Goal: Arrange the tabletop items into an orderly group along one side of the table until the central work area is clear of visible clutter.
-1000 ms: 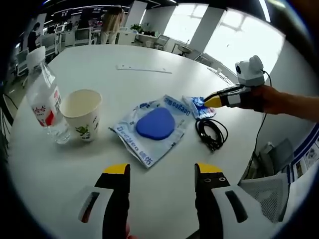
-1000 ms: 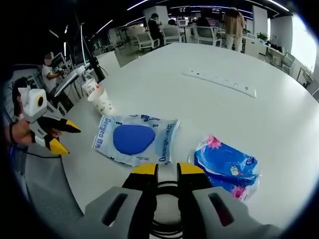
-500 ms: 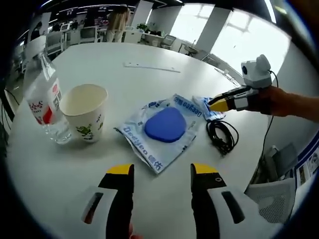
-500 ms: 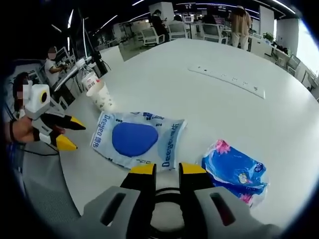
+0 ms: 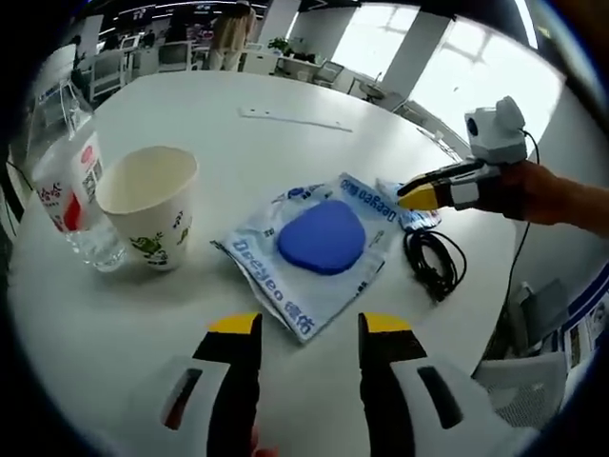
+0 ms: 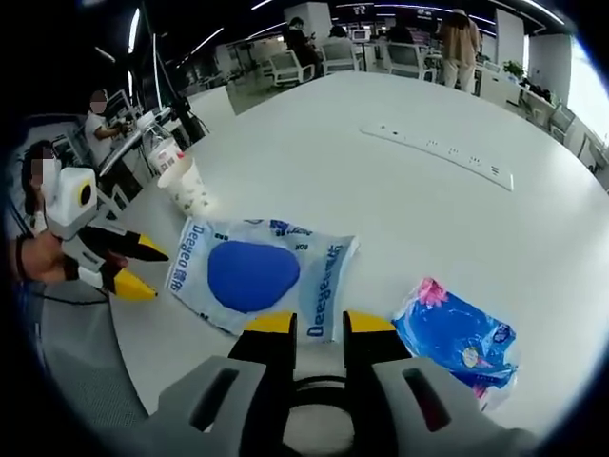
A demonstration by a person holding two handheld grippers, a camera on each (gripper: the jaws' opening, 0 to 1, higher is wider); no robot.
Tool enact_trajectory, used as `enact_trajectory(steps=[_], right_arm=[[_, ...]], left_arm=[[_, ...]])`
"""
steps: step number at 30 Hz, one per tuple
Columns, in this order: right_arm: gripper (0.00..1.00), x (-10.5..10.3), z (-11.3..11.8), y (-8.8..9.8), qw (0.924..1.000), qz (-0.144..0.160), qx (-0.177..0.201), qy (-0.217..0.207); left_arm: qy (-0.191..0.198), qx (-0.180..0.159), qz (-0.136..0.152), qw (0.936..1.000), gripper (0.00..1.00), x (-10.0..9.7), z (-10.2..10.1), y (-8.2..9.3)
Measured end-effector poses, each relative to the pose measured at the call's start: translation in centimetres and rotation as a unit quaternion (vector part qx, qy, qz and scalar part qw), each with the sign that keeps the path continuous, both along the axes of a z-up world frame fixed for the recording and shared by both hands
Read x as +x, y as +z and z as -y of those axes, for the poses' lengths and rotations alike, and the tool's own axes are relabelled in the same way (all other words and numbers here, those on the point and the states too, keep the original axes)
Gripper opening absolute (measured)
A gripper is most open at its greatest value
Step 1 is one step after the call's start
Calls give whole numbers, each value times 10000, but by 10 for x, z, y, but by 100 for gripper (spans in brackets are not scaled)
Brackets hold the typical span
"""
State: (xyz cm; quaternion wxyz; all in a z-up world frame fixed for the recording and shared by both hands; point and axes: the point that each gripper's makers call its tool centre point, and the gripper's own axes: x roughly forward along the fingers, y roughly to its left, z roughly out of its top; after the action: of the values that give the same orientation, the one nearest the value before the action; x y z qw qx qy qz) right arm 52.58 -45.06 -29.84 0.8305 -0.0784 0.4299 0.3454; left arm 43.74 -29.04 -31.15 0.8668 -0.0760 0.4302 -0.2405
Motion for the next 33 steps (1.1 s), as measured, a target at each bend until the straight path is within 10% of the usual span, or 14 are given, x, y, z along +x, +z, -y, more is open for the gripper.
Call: enact_trajectory(steps=[33], right_arm=[[0,-12,0,-14,9987,-220,183,-416]], left_arm=[[458,274,-469,9975,1,-1,0,-19]])
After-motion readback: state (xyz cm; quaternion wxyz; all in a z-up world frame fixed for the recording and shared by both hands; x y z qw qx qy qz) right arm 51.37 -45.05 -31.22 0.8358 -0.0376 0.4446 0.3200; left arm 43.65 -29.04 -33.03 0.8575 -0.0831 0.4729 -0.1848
